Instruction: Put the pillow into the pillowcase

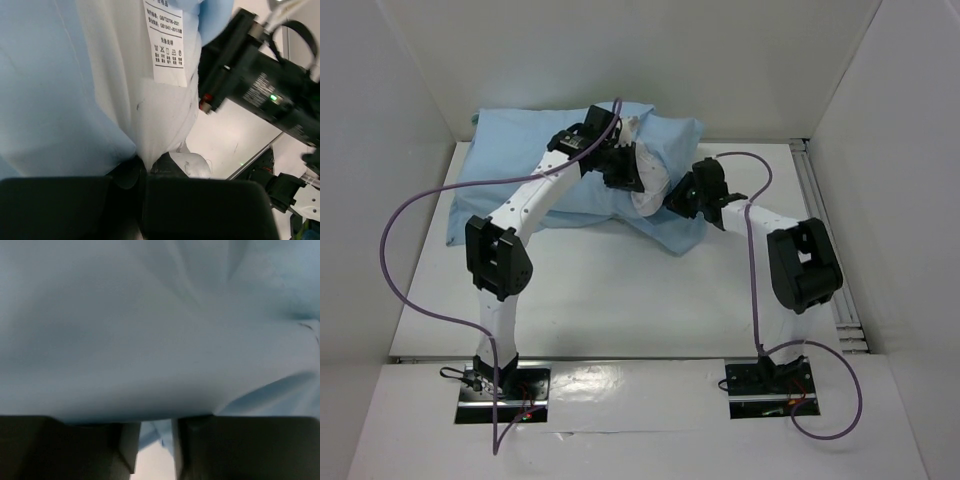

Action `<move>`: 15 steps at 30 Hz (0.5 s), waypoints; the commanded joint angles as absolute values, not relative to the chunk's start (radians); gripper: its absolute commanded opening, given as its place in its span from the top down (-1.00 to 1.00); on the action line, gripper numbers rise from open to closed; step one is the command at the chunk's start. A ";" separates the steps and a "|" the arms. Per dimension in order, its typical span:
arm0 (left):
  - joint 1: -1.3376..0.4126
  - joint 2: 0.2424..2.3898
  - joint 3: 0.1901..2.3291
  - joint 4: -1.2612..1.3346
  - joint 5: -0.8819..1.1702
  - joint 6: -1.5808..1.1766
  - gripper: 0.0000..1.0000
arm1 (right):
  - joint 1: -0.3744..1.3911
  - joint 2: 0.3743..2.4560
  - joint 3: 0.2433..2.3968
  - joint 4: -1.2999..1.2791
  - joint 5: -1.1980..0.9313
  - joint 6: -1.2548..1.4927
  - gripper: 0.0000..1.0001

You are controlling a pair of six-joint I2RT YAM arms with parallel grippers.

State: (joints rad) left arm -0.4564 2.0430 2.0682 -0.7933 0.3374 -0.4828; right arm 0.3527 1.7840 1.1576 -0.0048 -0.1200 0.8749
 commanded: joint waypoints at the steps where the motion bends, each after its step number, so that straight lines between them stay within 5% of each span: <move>1: -0.448 2.034 2.141 -0.747 0.399 -0.508 1.00 | 0.348 1.868 1.268 0.092 -0.058 0.905 0.25; 15: -0.419 2.034 2.123 -0.756 0.408 -0.488 1.00 | 0.293 1.799 1.128 0.299 0.009 0.999 -0.21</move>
State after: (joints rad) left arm -0.4377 2.0472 2.0884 -0.8013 0.3672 -0.4820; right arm 0.3038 1.8755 1.1736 0.1375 -0.0376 0.9627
